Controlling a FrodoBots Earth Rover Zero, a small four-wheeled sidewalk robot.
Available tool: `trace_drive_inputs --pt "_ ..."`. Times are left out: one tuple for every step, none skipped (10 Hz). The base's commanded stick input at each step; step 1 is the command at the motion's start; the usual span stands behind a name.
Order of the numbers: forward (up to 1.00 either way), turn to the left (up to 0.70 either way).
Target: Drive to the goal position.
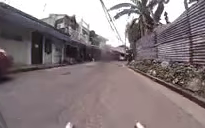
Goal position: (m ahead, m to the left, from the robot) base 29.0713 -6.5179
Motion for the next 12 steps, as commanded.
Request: trace_drive_inputs --pt "0.7 0.0" --pt "0.7 0.0" --pt "0.7 0.0" --pt "0.7 0.0" --pt "0.7 0.0" --pt "0.7 0.0" --pt "0.7 0.0" --pt "0.7 0.0" --pt "0.7 0.0" --pt "0.7 0.0" --pt "0.7 0.0" --pt "0.7 0.01"
